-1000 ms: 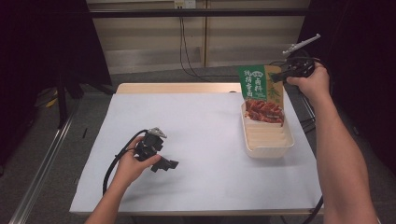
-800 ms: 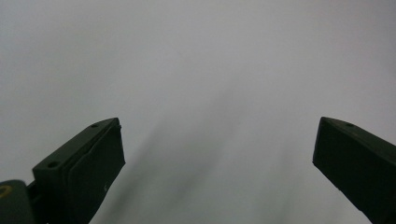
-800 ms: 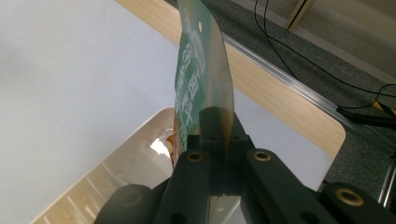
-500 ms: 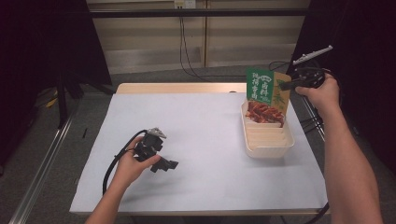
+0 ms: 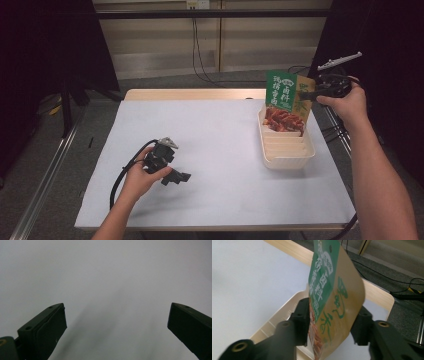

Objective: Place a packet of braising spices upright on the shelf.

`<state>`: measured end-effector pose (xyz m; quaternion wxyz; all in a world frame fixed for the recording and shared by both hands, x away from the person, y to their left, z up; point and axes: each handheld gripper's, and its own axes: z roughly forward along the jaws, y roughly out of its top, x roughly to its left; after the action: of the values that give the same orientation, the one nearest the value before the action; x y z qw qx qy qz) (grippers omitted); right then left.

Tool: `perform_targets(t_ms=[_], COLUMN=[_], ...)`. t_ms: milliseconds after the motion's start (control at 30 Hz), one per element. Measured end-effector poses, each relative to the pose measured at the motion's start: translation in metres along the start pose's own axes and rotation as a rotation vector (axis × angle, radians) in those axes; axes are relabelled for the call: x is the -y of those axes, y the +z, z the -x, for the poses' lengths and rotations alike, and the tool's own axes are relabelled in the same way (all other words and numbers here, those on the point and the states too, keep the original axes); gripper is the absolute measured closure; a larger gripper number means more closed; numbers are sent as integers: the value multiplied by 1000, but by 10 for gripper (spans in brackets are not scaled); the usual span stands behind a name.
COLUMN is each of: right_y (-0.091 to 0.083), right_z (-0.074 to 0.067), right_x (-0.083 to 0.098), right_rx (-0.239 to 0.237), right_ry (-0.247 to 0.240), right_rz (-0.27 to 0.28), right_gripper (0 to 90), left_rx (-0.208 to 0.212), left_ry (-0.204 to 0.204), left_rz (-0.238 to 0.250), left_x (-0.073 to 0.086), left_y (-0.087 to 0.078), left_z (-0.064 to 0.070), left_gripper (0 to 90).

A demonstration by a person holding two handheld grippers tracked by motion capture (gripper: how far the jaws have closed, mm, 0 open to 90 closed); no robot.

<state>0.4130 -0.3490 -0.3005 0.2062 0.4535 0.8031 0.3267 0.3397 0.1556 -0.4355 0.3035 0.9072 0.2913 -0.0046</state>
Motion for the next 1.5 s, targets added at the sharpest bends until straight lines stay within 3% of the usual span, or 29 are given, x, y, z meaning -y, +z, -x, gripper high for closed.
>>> perform_targets(t_ms=[33,133,300,333,367,433,533,833,967,1000,1133,1200,1233,1267,1333,1400,1433,1500], right_y=[0,-5,-13,-15,-16,-18,-18,-12,-9,-10,-9,-9,-9,-8,-8,-6,-5,-3], right_z=[-2,-5,-10,-12,-13,-15,-21,-49,-59,-62,-73,-78,-81,-84,-89,-94,-97,-102], right_x=[0,0,3,4,5,6,8,8,7,7,7,8,9,10,12,15,16,19], right_rx=[1,13,41,45,34,31,6,-45,-57,-68,-74,-79,-76,-77,-72,-84,-98,-98], right_ry=[4,14,16,17,18,22,13,-20,-41,-47,-67,-70,-81,-83,-87,-89,-92,-92], right_rz=[-5,-23,-51,-43,-35,-33,-33,-27,-27,-30,-22,-16,-15,-12,-11,-11,-13,-9], right_gripper=[483,371,264,260,254,240,229,172,162,162,152,147,146,145,141,128,128,128], left_rx=[-1,2,5,7,7,10,8,12,11,14,12,6,10,11,10,10,11,9], left_ry=[-18,-2,-10,5,-10,6,-3,1,-17,-3,-19,-69,-67,-35,-61,-54,-20,-29], left_rz=[13,-3,0,-7,5,-5,-6,-10,4,-6,6,44,44,20,37,32,5,12], left_x=[0,0,0,0,0,0,0,2,2,2,3,4,4,4,4,4,4,4], left_y=[1,0,1,0,1,0,0,0,0,-1,-2,0,0,-2,-2,-2,-4,-3], left_z=[1,-1,1,0,1,0,1,1,0,-1,0,3,3,1,2,2,-1,0], left_gripper=[18,19,19,19,19,19,19,19,19,19,19,20,19,19,19,20,20,20])
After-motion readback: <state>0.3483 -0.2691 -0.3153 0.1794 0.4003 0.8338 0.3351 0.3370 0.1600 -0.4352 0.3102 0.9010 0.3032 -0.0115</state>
